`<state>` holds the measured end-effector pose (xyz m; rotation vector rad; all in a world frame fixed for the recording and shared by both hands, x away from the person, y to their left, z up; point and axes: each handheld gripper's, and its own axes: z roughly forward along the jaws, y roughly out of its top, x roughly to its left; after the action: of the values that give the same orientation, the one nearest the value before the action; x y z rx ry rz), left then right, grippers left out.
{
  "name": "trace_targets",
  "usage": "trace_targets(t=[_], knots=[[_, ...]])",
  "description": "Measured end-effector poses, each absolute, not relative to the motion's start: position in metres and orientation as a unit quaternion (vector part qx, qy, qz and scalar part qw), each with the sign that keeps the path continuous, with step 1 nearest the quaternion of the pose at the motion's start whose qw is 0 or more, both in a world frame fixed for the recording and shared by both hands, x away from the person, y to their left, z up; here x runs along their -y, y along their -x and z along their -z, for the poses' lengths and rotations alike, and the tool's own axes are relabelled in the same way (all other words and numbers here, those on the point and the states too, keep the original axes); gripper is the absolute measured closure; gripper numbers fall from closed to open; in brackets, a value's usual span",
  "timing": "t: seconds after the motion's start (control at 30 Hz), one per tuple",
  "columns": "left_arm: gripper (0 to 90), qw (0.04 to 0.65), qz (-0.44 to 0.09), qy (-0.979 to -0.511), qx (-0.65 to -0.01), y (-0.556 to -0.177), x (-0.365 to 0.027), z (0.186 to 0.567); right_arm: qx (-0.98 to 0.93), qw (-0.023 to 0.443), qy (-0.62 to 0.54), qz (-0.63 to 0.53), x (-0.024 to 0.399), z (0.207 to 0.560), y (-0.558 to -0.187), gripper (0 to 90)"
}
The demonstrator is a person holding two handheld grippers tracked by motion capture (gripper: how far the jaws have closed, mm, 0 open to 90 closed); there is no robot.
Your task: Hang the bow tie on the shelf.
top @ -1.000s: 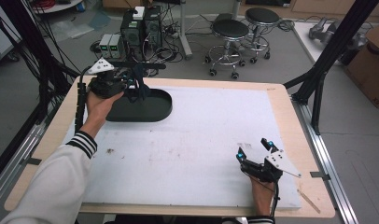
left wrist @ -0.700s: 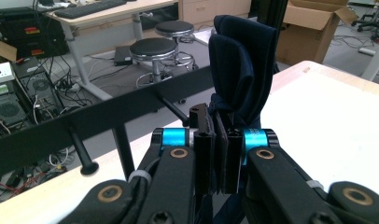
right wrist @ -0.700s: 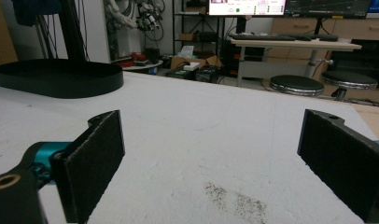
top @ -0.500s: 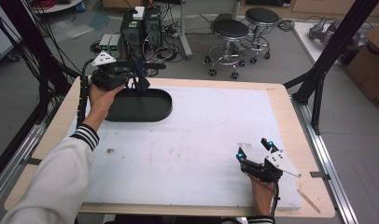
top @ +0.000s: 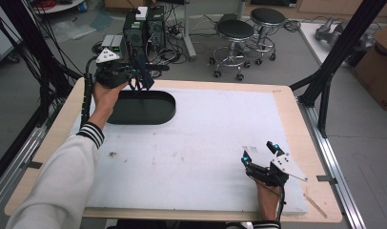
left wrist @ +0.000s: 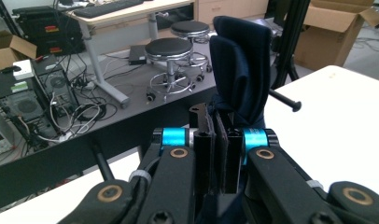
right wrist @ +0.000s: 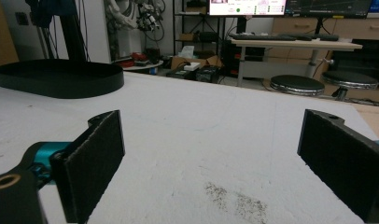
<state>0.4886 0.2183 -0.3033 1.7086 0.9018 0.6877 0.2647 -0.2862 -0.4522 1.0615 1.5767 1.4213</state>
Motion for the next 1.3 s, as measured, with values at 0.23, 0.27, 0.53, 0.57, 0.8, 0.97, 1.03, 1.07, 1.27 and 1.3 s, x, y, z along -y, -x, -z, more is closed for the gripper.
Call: trace_targets(t=[0.23, 0.27, 0.53, 0.57, 0.8, 0.97, 1.03, 1.07, 1.27, 1.3], knots=[[86.9, 0.512, -0.292, -0.711, -0.383, -0.493, -0.2163, 0.3059, -0.616, 0.374, -0.415, -0.556, 0.2862, 0.4522, -0.2646, 6.3], [86.9, 0.513, -0.29, -0.711, -0.383, -0.4937, -0.2162, 0.3061, -0.616, 0.374, -0.415, -0.555, 0.2862, 0.4522, -0.2646, 6.3], [86.9, 0.498, -0.301, -0.717, -0.384, -0.4971, -0.2129, 0.3049, -0.616, 0.374, -0.415, -0.556, 0.2862, 0.4522, -0.2646, 6.3], [86.9, 0.495, -0.301, -0.72, -0.383, -0.4976, -0.2123, 0.3058, -0.616, 0.375, -0.413, -0.556, 0.2865, 0.4522, -0.2649, 6.3], [86.8, 0.481, -0.306, -0.723, -0.39, -0.4985, -0.2118, 0.308, -0.616, 0.374, -0.414, -0.556, 0.2864, 0.4523, -0.2647, 6.3], [86.5, 0.472, -0.308, -0.726, -0.395, -0.4985, -0.2127, 0.309, -0.616, 0.375, -0.413, -0.557, 0.2864, 0.4523, -0.2646, 6.3], [86.3, 0.47, -0.308, -0.727, -0.394, -0.4983, -0.2123, 0.309, -0.615, 0.375, -0.414, -0.557, 0.2862, 0.4523, -0.2646, 6.3], [86.2, 0.469, -0.308, -0.727, -0.395, -0.4982, -0.2124, 0.309, -0.616, 0.377, -0.412, -0.556, 0.2867, 0.4523, -0.2648, 6.3], [80.9, 0.464, -0.309, -0.73, -0.395, -0.4963, -0.2141, 0.3118, -0.615, 0.375, -0.413, -0.557, 0.2863, 0.4523, -0.2644, 6.3], [76.4, 0.46, -0.309, -0.732, -0.396, -0.4956, -0.2146, 0.3128, -0.615, 0.375, -0.413, -0.557, 0.2863, 0.4523, -0.2645, 6.3]])
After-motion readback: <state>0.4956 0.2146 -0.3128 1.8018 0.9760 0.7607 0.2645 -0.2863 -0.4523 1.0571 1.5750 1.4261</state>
